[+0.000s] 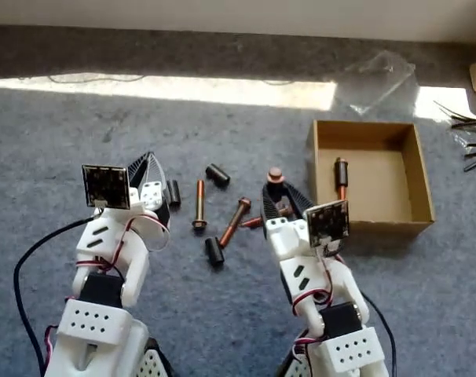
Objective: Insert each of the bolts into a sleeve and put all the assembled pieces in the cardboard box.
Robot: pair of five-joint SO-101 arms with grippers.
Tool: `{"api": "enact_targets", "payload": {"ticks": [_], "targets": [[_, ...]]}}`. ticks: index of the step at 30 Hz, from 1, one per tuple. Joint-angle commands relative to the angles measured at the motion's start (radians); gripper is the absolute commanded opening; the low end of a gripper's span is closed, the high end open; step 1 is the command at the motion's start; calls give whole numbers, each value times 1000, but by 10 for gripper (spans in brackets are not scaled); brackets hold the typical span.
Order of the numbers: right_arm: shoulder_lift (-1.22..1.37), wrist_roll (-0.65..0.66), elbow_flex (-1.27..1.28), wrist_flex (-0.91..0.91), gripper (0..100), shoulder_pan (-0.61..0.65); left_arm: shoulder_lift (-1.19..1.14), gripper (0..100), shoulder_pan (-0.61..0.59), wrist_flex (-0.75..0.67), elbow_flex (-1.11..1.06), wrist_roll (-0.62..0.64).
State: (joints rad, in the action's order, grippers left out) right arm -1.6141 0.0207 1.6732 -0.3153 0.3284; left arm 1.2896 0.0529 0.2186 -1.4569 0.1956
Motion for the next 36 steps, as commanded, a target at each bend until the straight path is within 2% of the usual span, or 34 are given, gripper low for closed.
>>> {"api": "enact_targets", "payload": {"ticks": [1, 8, 11, 17, 19, 21, 23, 29, 36], "targets": [[-5, -8, -110, -151, 5, -82, 15, 7, -5, -15, -24, -12], [8, -2, -340, -317, 5, -174, 18, 6, -5, 44, -18, -12], [99, 63, -417, -352, 5, -180, 85, 6, -5, 100, -16, -12], [466, 107, -651, -352, 5, -226, 378, 6, -4, 307, -53, -12], [599, 107, -737, -352, 5, -265, 481, 6, -4, 341, -82, -17], [725, 107, -819, -352, 5, -297, 555, 6, -2, 345, -114, -72], [848, 110, -894, -352, 5, -328, 545, 6, -2, 345, -125, -114], [1211, 114, -1101, -352, 5, -409, 524, 6, -4, 345, -131, -114], [1607, 114, -1313, -355, 5, -440, 526, 6, -4, 345, -153, -117]]}}
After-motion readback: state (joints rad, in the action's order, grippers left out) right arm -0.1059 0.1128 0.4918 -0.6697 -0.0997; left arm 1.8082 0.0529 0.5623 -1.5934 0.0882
